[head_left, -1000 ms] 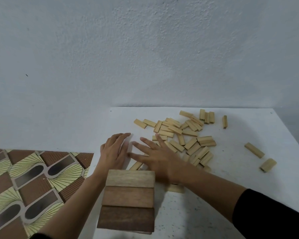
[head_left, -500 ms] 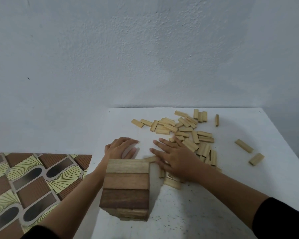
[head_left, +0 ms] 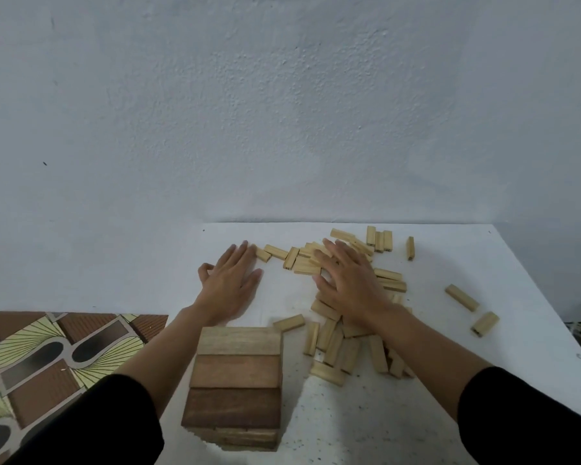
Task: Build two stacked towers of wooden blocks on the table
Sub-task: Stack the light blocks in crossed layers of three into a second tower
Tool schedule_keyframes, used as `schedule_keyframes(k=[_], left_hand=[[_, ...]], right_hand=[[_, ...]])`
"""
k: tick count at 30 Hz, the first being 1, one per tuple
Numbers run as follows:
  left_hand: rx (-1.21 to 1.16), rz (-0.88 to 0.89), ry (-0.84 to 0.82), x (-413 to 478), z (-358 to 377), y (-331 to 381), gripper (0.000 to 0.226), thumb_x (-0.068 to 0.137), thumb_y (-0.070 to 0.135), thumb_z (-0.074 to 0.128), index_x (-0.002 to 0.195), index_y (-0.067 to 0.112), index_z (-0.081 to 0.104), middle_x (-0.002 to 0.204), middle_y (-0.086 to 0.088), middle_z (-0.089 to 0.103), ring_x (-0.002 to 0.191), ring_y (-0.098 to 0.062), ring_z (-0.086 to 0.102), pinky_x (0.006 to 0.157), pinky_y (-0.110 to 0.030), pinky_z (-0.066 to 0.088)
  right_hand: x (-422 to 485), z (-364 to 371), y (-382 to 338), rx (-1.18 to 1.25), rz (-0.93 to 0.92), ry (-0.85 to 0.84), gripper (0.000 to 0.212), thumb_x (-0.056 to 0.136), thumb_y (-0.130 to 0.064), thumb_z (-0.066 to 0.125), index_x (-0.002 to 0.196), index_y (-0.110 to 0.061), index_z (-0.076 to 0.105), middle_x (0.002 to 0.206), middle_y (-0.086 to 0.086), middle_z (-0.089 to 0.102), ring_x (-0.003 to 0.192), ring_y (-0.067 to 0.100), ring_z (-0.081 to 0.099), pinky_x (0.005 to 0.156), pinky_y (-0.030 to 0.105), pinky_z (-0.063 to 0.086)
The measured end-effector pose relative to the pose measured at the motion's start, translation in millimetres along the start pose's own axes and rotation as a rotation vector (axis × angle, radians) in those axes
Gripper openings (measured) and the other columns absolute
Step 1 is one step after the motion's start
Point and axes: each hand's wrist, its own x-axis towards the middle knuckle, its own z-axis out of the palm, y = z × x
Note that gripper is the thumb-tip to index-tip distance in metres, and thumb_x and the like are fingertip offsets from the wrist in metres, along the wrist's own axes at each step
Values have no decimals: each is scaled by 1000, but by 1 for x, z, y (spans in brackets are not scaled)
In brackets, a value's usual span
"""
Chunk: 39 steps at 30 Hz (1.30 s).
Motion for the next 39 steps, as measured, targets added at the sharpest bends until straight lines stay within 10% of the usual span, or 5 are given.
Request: schedule_keyframes(k=[7, 14, 19, 24, 39], left_hand=[[28, 154, -97, 9, 9, 21, 57, 107, 52, 17, 161, 35, 11, 168, 17, 5, 154, -5, -5, 118, -54, 3], [-15, 277, -140, -8, 12, 23, 53, 105, 57, 19, 157, 48, 20, 162, 31, 13, 153, 2, 0, 118, -47, 2], [-300, 262, -51, -16, 0, 14, 73, 92, 81, 21, 146, 39, 48, 148, 24, 44, 143, -2, 36, 117, -43, 31], [-511, 92, 51, -38, -39, 7, 19, 103, 44, 47, 107, 41, 65, 101, 19, 72, 98, -1, 67, 81, -22, 48], [-722, -175, 225, -197, -34, 2, 18, 103, 13, 53, 99, 23, 68, 76, -1, 68, 68, -18, 61, 70, -39, 50]], right_hand=[[8, 9, 9, -96, -28, -128, 72, 92, -64, 0, 159, -42, 13, 169, -10, -5, 156, 19, -1, 122, 55, -3], [-14, 4, 17, -57, -35, -68, 49, 107, -47, 27, 154, -32, 32, 168, -8, 9, 155, 19, 8, 124, 53, 5], [-29, -5, 12, 97, 3, 12, 55, 104, -48, 29, 152, -24, 40, 166, -4, 22, 155, 14, 7, 125, 50, 11], [-50, -21, -9, 366, 111, 247, 35, 101, -28, 56, 134, -17, 61, 133, -2, 60, 129, 13, 48, 108, 34, 41], [-177, -18, -43, 505, 145, 369, 11, 98, -18, 60, 102, -21, 70, 96, -12, 65, 92, 1, 59, 82, 25, 52]])
